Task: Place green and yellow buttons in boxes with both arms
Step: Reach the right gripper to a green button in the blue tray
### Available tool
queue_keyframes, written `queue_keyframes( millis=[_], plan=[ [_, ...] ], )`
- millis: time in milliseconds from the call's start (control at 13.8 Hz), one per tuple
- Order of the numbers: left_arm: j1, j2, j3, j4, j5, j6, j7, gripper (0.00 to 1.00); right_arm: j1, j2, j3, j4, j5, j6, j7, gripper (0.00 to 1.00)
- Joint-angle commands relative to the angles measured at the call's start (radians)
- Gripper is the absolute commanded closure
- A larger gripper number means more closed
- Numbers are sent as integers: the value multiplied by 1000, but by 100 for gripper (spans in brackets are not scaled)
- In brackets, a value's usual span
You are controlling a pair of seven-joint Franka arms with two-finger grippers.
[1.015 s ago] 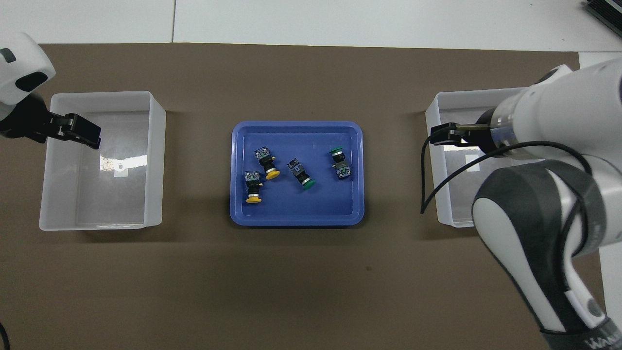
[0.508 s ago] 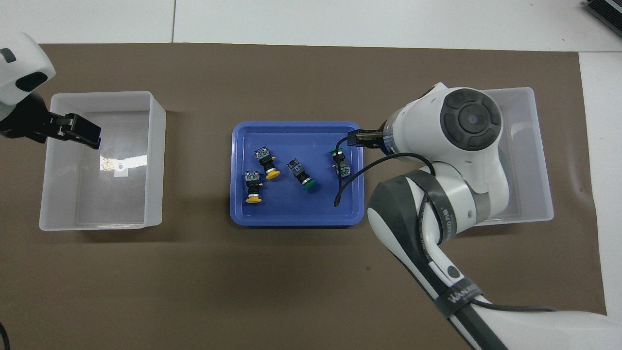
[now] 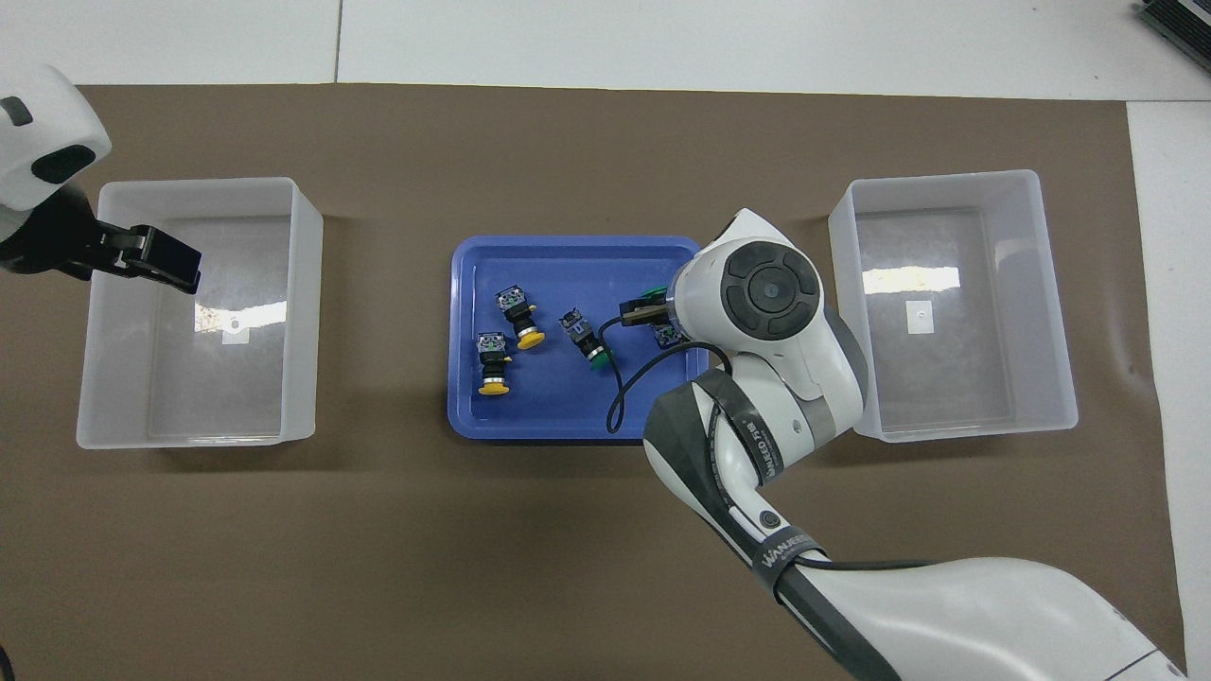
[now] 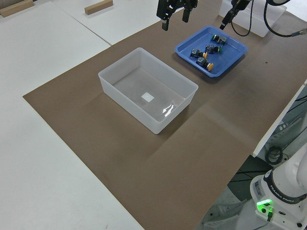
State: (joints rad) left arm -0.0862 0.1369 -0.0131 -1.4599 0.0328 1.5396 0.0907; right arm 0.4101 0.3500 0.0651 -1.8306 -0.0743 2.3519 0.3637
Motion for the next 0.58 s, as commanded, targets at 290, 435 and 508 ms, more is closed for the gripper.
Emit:
queue_keyframes(
  millis=[290,435,508],
  plan=[
    [-24,-85,-4,-161,15,107,-23,0,32,58,-1,-48,-97,122,-57,0],
    [-78,-106,-4,-214,15,174,-122,0,32,67,-1,-48,-99,130,-57,0],
    [-107,-109,-4,-232,15,192,-191,0,32,67,-1,-49,-99,130,-55,0]
  ],
)
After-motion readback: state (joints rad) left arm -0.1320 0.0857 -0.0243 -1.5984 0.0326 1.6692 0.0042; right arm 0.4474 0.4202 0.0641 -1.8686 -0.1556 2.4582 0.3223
